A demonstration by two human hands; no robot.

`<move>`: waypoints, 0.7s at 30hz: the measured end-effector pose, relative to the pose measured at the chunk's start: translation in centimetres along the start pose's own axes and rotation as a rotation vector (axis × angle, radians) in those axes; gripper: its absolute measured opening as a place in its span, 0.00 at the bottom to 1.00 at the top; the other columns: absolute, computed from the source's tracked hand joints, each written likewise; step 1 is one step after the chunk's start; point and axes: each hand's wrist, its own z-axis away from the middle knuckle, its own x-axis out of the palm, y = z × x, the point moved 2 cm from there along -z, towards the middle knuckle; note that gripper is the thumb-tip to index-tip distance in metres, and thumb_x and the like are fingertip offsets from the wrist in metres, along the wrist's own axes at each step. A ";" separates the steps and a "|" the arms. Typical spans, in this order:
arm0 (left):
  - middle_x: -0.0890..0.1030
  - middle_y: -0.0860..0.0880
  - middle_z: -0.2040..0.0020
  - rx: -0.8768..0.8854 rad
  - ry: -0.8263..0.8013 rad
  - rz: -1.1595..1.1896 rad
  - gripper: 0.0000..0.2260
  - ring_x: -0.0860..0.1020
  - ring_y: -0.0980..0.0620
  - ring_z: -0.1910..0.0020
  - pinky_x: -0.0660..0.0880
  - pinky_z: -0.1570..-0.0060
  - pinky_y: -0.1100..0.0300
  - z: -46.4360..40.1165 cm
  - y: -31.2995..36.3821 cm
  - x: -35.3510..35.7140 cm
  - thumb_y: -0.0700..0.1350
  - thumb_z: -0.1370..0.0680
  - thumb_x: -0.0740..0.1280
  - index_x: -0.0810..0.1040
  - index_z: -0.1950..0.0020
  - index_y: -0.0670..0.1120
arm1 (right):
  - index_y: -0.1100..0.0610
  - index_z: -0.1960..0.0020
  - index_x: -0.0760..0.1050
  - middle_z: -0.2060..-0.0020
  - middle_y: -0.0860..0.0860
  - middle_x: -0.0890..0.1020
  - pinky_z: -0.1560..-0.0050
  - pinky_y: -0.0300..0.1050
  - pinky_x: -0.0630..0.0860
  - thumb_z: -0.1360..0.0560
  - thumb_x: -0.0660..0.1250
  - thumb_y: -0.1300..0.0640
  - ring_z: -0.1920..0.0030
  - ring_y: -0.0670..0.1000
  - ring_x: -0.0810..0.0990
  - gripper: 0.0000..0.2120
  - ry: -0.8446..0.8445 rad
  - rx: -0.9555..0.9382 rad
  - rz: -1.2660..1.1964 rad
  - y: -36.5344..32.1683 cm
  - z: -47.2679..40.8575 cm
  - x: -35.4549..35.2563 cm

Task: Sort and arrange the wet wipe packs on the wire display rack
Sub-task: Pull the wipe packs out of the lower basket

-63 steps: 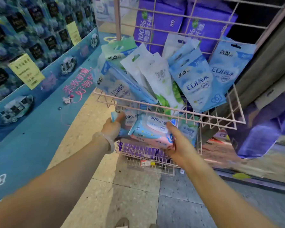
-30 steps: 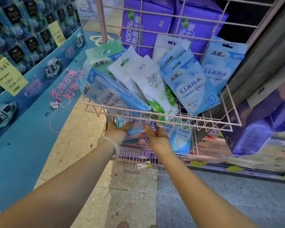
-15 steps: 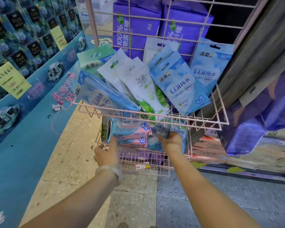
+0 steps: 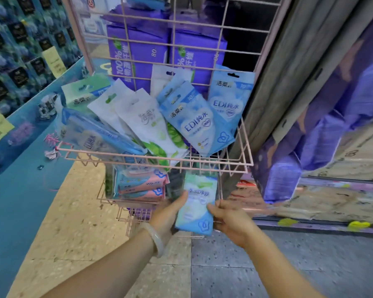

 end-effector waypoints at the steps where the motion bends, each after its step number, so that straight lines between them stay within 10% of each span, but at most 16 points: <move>1: 0.79 0.34 0.40 -0.026 -0.001 0.023 0.19 0.77 0.36 0.42 0.72 0.39 0.40 0.0 -0.3 0.2 0.46 0.23 0.64 0.75 0.37 0.36 | 0.59 0.63 0.74 0.66 0.54 0.84 0.68 0.41 0.79 0.26 0.66 0.64 0.67 0.50 0.83 0.07 -0.035 0.008 0.025 0.5 0.1 0.1; 9: 0.83 0.40 0.48 0.019 0.197 -0.048 0.04 0.81 0.38 0.47 0.76 0.45 0.42 -0.7 -1.6 -1.7 0.41 0.23 0.66 0.80 0.50 0.43 | 0.63 0.46 0.73 0.61 0.54 0.80 0.76 0.38 0.76 0.26 0.66 0.56 0.76 0.45 0.80 0.13 0.395 -0.159 0.575 -2.6 -5.1 -0.5; 13: 0.84 0.44 0.54 0.040 0.172 -0.077 0.03 0.82 0.42 0.55 0.79 0.52 0.48 -0.6 -1.8 -2.1 0.41 0.23 0.66 0.79 0.55 0.46 | 0.64 0.38 0.66 0.42 0.59 0.78 0.49 0.44 0.76 0.27 0.68 0.53 0.44 0.57 0.79 0.24 0.380 0.000 0.922 -2.4 -7.5 1.4; 21: 0.83 0.39 0.46 0.008 0.158 -0.175 0.08 0.81 0.39 0.46 0.74 0.39 0.41 0.6 -2.0 -3.6 0.42 0.24 0.67 0.79 0.47 0.40 | 0.65 0.49 0.76 0.53 0.60 0.80 0.53 0.45 0.73 0.30 0.71 0.57 0.51 0.56 0.79 0.14 0.466 -0.110 0.788 -2.8 -8.8 1.1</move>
